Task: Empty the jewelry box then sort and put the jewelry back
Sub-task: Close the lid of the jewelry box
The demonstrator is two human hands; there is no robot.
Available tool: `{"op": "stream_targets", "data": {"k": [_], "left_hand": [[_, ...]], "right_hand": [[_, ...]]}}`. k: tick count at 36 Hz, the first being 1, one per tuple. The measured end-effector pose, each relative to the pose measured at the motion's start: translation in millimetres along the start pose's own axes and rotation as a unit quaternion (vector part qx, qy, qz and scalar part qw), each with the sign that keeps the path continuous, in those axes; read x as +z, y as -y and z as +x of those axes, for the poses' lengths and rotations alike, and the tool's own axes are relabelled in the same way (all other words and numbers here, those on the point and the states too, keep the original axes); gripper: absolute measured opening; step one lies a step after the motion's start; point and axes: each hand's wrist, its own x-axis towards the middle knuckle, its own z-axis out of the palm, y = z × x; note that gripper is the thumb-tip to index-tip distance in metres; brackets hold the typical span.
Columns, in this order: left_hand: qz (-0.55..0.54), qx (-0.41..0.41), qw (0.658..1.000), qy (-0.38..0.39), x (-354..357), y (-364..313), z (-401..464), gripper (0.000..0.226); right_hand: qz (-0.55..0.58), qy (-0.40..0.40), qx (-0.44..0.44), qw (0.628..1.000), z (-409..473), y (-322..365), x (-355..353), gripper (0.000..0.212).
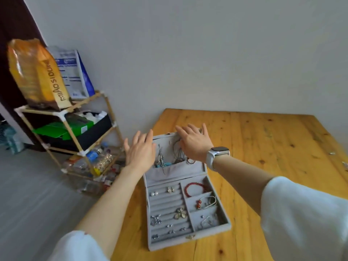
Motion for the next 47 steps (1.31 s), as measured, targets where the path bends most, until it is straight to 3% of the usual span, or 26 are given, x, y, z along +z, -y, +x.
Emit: {"op": "stream_targets", "data": {"k": [3,7,10,14,24,29,33,36,43,47], "left_hand": [[-0.022,0.024,0.997,-0.073,7.4,6.3,3.4,0.043],[-0.066,0.075,0.974,-0.203,9.8,8.7,-12.7,0.038],[-0.076,0.103,0.96,-0.249,3.8,3.8,-38.4,0.033],[-0.082,0.147,0.941,-0.294,-0.4,0.8,-77.5,0.028],[-0.104,0.207,0.95,-0.209,26.9,-2.6,-171.9,0.026],[-0.107,0.191,0.961,-0.166,53.2,-5.6,-203.1,0.039],[-0.124,0.179,0.961,-0.167,70.3,-5.1,-216.9,0.028],[-0.151,0.164,0.961,-0.166,78.1,-6.1,-221.9,0.03],[-0.147,0.126,0.974,-0.114,84.6,-11.6,-228.1,0.039],[-0.133,0.113,0.98,-0.091,83.4,-12.8,-229.6,0.041]], "right_hand": [[0.007,-0.031,0.001,1.0,1.9,-2.6,3.5,0.048],[0.024,-0.151,-0.03,0.988,-15.9,-3.9,1.8,0.036],[0.053,-0.243,-0.071,0.966,-41.9,-6.2,-1.4,0.034],[0.054,-0.271,-0.115,0.954,-80.6,-8.1,-2.5,0.027],[0.041,-0.26,-0.138,0.955,-178.0,0.5,38.1,0.024],[0.04,-0.215,-0.133,0.967,-205.9,3.5,63.7,0.024],[0.064,-0.177,-0.126,0.974,-217.4,6.5,74.2,0.022],[0.12,-0.152,-0.104,0.976,-217.8,12.0,68.6,0.021],[0.176,-0.074,0.046,0.981,-199.4,41.0,58.2,0.056],[0.182,-0.013,0.054,0.982,-195.3,43.9,51.3,0.052]]}}
